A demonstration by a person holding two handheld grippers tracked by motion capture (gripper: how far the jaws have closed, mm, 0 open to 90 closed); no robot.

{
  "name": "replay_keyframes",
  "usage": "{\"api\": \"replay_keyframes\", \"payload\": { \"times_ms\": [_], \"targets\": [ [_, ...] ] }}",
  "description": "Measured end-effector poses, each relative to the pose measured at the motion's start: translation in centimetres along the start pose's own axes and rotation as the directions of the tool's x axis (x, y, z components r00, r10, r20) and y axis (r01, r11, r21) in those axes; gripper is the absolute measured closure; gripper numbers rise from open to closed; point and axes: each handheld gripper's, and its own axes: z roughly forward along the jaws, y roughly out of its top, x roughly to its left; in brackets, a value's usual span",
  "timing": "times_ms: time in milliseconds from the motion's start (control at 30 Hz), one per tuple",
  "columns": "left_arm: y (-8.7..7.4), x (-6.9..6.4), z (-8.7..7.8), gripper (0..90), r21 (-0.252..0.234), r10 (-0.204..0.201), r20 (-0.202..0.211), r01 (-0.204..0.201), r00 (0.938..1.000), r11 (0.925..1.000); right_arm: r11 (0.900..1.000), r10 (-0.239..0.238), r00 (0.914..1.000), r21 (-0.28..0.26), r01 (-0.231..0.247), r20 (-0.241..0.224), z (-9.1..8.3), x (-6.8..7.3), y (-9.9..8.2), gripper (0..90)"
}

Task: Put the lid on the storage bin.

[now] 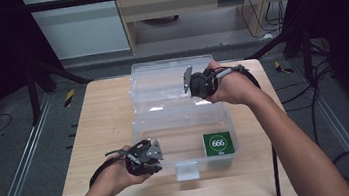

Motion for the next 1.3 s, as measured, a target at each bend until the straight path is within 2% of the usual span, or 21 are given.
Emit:
{"api": "replay_keyframes", "payload": {
  "times_ms": [233,533,967,1133,1300],
  "targets": [
    [-0.1,-0.2,0.0,80.0,-0.013,-0.016,-0.018,0.016,0.9997,0.9998,0.9997,-0.025,0.9997,0.0,0.025,0.009,-0.3,0.4,0.1,84.9],
    [0.0,-0.4,0.0,79.5,-0.006,-0.016,-0.036,0.015,0.9992,0.9999,0.9991,-0.039,0.999,-0.015,0.039,0.021,-0.8,1.1,0.1,86.3],
    [-0.1,-0.6,0.1,78.7,-0.017,-0.015,-0.046,0.015,0.9988,0.9997,0.997,-0.051,0.9967,-0.054,0.054,0.063,-2.5,3.5,-0.2,85.9],
    [-0.1,-0.6,0.1,78.7,-0.018,-0.019,-0.047,0.018,0.9987,0.9997,0.9963,-0.06,0.9954,-0.058,0.064,0.075,-2.5,3.6,-0.2,85.4],
    [-0.2,-0.4,0.1,78.5,-0.027,-0.025,-0.051,0.023,0.9984,0.9994,0.9978,-0.046,0.9972,-0.046,0.048,0.06,-2.2,3.1,-0.1,84.8]
  ]
}}
